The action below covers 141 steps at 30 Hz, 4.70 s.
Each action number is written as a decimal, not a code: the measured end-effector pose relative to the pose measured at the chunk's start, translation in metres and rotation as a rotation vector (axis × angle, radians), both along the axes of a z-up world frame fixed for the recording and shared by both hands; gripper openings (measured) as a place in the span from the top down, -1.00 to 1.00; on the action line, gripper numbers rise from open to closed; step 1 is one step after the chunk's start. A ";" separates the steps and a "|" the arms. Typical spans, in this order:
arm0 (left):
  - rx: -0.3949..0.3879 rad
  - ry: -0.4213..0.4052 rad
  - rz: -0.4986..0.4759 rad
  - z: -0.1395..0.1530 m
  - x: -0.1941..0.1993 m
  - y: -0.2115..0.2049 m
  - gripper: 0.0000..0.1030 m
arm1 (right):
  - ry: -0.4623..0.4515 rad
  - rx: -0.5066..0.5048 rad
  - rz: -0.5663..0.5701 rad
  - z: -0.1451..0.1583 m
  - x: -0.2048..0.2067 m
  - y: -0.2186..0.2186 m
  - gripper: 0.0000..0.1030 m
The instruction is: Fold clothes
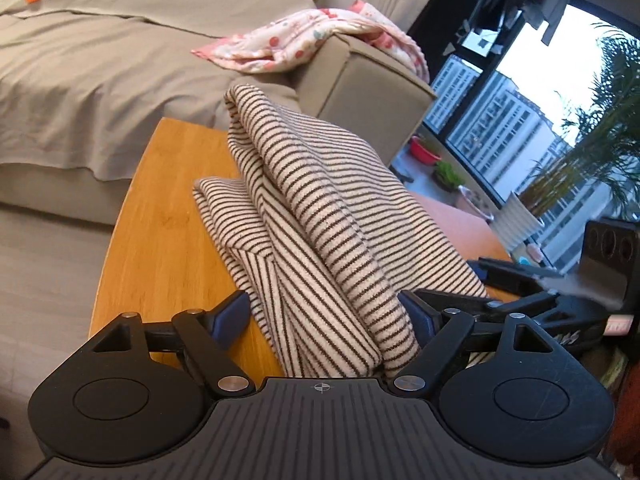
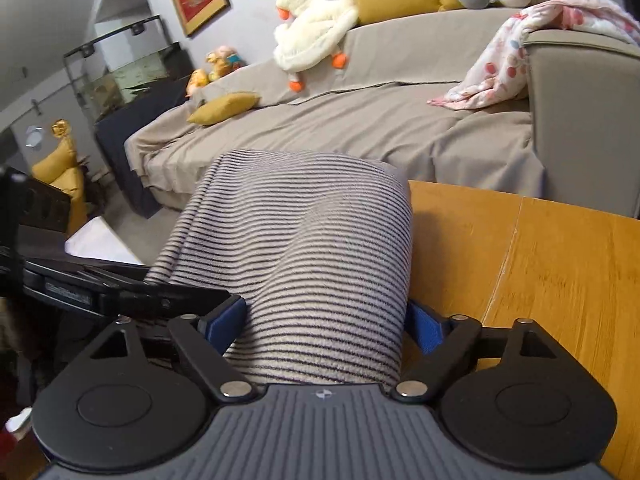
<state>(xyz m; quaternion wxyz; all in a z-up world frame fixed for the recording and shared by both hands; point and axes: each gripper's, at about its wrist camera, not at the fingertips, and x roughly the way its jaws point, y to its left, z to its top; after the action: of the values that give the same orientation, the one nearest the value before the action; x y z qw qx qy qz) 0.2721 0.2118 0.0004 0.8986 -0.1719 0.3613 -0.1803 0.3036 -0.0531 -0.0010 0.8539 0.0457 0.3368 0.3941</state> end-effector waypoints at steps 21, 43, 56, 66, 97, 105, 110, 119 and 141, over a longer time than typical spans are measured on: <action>0.034 -0.068 -0.058 0.016 0.014 -0.010 -0.72 | 0.034 -0.068 -0.174 0.017 0.055 0.016 -0.22; 0.008 0.032 0.019 0.001 0.137 0.007 -0.88 | -0.035 0.009 -0.045 0.008 -0.025 -0.013 -0.88; -0.002 -0.041 0.053 0.035 0.009 0.002 -0.84 | -0.010 0.091 -0.133 0.013 -0.017 -0.034 -0.89; -0.126 -0.031 -0.055 0.026 -0.011 -0.014 -0.46 | -0.020 0.102 -0.089 0.026 -0.022 -0.018 -0.20; 0.477 -0.021 0.460 -0.003 -0.124 -0.146 -1.00 | -0.177 -0.389 -0.372 -0.020 -0.126 -0.050 -1.00; 0.468 -0.005 0.513 -0.005 -0.115 -0.143 -1.00 | -0.121 -0.331 -0.323 -0.023 -0.112 -0.053 -1.00; 0.467 -0.005 0.512 -0.005 -0.113 -0.142 -1.00 | -0.123 -0.330 -0.324 -0.025 -0.115 -0.053 -1.00; 0.467 -0.006 0.513 -0.006 -0.116 -0.144 -1.00 | -0.121 -0.330 -0.324 -0.023 -0.111 -0.052 -1.00; 0.467 -0.006 0.513 -0.005 -0.116 -0.144 -1.00 | -0.121 -0.331 -0.324 -0.024 -0.111 -0.052 -1.00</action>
<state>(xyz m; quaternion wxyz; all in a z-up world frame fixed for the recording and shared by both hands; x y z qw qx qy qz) 0.1562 0.0674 -0.0047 0.9307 -0.0464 0.3352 0.1385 0.1927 -0.1050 -0.0247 0.9205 -0.0651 0.3331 0.1935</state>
